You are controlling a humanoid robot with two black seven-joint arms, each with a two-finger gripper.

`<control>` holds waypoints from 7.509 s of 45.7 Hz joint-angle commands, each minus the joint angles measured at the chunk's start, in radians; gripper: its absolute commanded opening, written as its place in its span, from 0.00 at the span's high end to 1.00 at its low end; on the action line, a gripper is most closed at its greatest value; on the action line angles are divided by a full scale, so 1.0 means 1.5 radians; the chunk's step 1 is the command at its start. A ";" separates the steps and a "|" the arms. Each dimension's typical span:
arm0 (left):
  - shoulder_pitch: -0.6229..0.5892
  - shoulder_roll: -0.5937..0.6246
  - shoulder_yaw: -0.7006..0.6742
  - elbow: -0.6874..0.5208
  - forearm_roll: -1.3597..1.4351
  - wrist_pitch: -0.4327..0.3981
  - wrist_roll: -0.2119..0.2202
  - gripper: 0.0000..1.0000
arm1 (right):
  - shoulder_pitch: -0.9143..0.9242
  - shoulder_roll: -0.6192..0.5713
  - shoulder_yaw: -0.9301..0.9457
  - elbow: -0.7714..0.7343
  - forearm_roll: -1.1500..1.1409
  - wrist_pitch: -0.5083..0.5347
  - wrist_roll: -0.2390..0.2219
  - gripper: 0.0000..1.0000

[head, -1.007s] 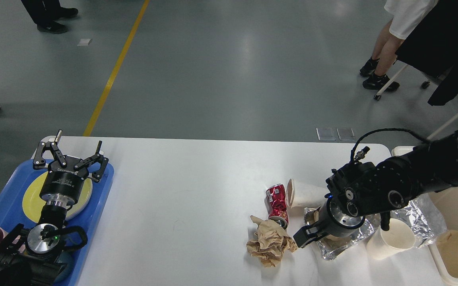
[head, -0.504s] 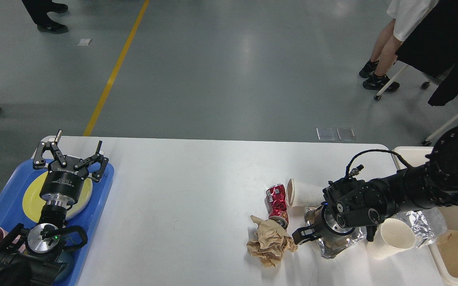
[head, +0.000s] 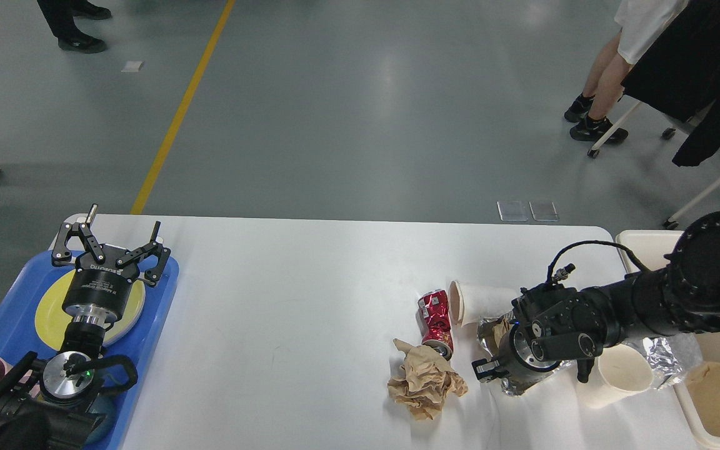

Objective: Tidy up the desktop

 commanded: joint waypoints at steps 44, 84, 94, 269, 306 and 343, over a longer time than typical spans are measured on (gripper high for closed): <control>0.000 0.000 0.000 0.000 0.000 0.000 0.001 0.03 | 0.107 -0.024 -0.006 0.087 0.091 0.031 -0.017 1.00; -0.001 0.000 0.000 0.000 0.000 0.000 0.001 0.03 | 0.650 -0.108 -0.279 0.307 0.244 0.281 0.061 1.00; -0.001 0.000 0.000 0.000 0.000 0.000 0.001 0.03 | 0.662 -0.110 -0.381 0.306 0.284 0.271 0.111 1.00; 0.000 0.000 0.000 0.000 0.000 0.001 0.000 0.03 | 0.170 -0.475 -0.229 -0.135 0.051 0.199 0.071 0.00; 0.000 0.001 0.000 0.001 0.000 0.003 0.000 0.03 | 0.771 -0.221 -0.304 0.344 0.100 0.411 0.087 0.00; 0.000 0.000 0.000 0.000 0.000 0.002 0.000 0.03 | 0.393 -0.211 -0.221 0.180 0.025 0.063 0.093 0.01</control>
